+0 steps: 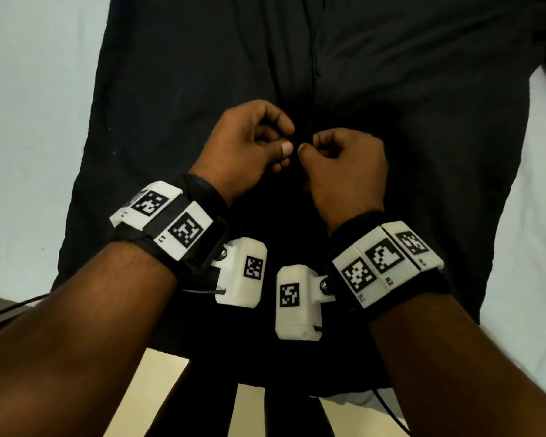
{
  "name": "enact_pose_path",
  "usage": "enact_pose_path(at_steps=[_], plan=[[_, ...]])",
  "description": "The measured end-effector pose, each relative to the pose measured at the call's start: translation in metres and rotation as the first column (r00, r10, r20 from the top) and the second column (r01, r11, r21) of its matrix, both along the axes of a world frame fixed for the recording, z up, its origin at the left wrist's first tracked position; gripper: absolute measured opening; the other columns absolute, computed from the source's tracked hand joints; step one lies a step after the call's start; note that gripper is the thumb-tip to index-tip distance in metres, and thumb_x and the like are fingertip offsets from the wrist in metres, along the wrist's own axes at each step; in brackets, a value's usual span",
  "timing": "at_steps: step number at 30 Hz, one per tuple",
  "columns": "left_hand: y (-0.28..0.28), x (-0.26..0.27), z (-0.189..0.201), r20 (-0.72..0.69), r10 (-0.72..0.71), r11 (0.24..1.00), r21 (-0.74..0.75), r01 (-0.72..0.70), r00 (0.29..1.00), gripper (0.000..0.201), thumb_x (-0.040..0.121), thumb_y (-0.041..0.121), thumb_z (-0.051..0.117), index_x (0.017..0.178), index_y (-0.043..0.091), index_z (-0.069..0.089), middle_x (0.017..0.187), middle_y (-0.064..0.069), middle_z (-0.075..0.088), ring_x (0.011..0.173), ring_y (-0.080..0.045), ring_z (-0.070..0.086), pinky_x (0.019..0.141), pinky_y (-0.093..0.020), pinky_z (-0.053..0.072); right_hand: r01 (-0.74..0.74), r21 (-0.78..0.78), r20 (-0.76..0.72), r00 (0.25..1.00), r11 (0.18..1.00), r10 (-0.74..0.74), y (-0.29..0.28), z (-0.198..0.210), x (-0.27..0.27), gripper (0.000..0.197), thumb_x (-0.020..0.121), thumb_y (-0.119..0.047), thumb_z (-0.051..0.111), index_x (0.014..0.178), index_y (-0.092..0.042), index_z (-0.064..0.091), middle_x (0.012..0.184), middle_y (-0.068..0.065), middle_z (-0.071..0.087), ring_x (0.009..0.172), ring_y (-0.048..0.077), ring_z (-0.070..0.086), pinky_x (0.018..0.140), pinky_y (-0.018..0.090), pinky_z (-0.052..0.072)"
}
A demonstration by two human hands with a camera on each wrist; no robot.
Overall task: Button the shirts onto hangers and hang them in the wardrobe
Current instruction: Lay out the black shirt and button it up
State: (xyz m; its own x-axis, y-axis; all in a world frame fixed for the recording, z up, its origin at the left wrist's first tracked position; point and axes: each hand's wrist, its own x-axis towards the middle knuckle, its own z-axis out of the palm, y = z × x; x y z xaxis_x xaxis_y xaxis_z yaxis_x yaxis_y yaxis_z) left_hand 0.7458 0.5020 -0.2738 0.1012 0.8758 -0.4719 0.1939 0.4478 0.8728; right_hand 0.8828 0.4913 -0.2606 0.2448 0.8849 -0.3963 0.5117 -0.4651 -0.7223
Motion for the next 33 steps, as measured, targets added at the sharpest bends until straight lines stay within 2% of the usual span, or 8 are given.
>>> enact_pose_path(at_steps=[2,5,10,15,21,25,28,33], plan=[[0.000,0.001,0.002,0.014,-0.008,1.000,0.000,0.008,1.000,0.022,0.091,-0.009,0.063,0.094,0.013,0.062,0.075,-0.009,0.062,0.065,-0.011,0.065,0.064,-0.023,0.055,0.064,-0.010,-0.015,0.998,0.998,-0.064,0.000,0.000,0.000,0.019,0.083,-0.018,0.074,0.070,-0.025,0.063,0.065,-0.008,0.064,0.063,0.006,0.065,0.067,0.030,0.059],[-0.002,0.001,0.002,0.010,-0.024,1.000,0.020,0.024,1.000,0.017,0.093,-0.007,0.063,0.101,0.006,0.069,0.083,-0.017,0.068,0.069,-0.010,0.065,0.069,-0.023,0.056,0.084,-0.017,0.022,0.996,0.996,-0.083,-0.001,0.002,0.000,0.014,0.083,-0.020,0.072,0.075,-0.025,0.061,0.062,-0.012,0.059,0.057,-0.003,0.057,0.055,0.007,0.044],[-0.003,0.000,0.000,-0.052,-0.022,0.998,0.065,0.026,0.998,0.018,0.093,-0.003,0.065,0.102,0.011,0.072,0.083,-0.008,0.072,0.062,0.001,0.063,0.067,-0.017,0.054,0.046,-0.005,-0.008,0.999,0.999,-0.046,-0.004,0.006,-0.007,0.012,0.085,-0.020,0.074,0.079,-0.021,0.063,0.060,-0.015,0.055,0.052,-0.020,0.051,0.051,0.000,0.037],[-0.001,-0.001,-0.004,-0.034,-0.026,0.998,0.051,0.028,0.999,0.018,0.093,-0.005,0.064,0.104,0.008,0.071,0.076,-0.004,0.069,0.063,-0.005,0.063,0.069,-0.023,0.057,0.017,0.016,0.000,1.000,1.000,-0.017,-0.005,0.003,-0.006,0.006,0.088,-0.018,0.073,0.083,-0.021,0.070,0.066,-0.014,0.061,0.057,-0.009,0.058,0.054,0.002,0.041],[0.000,-0.002,-0.005,0.021,-0.031,0.998,0.063,0.030,0.999,0.030,0.089,-0.012,0.064,0.095,0.016,0.057,0.071,-0.006,0.064,0.059,-0.009,0.064,0.064,-0.025,0.056,0.001,0.076,-0.059,0.998,0.997,0.004,-0.006,-0.001,0.001,0.008,0.085,-0.025,0.071,0.079,-0.022,0.075,0.073,-0.008,0.072,0.070,0.008,0.071,0.070,0.040,0.062],[0.001,-0.002,-0.008,-0.060,-0.011,0.999,0.036,0.013,0.998,0.026,0.089,-0.005,0.069,0.087,0.021,0.065,0.077,-0.005,0.067,0.069,-0.014,0.072,0.073,-0.032,0.062,-0.033,0.088,-0.063,0.997,0.996,0.038,-0.004,0.000,0.005,0.014,0.082,-0.029,0.066,0.080,-0.022,0.078,0.073,-0.009,0.073,0.071,0.010,0.072,0.070,0.044,0.061],[0.001,-0.001,-0.008,-0.092,0.019,1.000,0.025,-0.017,0.996,0.020,0.091,0.001,0.070,0.085,0.021,0.071,0.082,-0.009,0.074,0.077,-0.021,0.076,0.079,-0.038,0.063,-0.109,0.072,-0.002,0.994,0.991,0.110,0.001,0.003,0.005,0.012,0.086,-0.027,0.068,0.086,-0.023,0.079,0.076,-0.011,0.074,0.072,0.007,0.070,0.074,0.037,0.061],[0.002,-0.001,-0.003,-0.144,-0.003,0.999,0.049,0.010,0.990,0.019,0.086,0.001,0.075,0.087,0.020,0.072,0.081,-0.007,0.073,0.073,-0.014,0.075,0.078,-0.038,0.063,-0.176,0.055,0.094,0.981,0.983,0.170,0.003,0.006,0.005,0.014,0.086,-0.027,0.071,0.097,-0.023,0.079,0.082,-0.011,0.072,0.081,0.001,0.066,0.070,0.004,0.046]])
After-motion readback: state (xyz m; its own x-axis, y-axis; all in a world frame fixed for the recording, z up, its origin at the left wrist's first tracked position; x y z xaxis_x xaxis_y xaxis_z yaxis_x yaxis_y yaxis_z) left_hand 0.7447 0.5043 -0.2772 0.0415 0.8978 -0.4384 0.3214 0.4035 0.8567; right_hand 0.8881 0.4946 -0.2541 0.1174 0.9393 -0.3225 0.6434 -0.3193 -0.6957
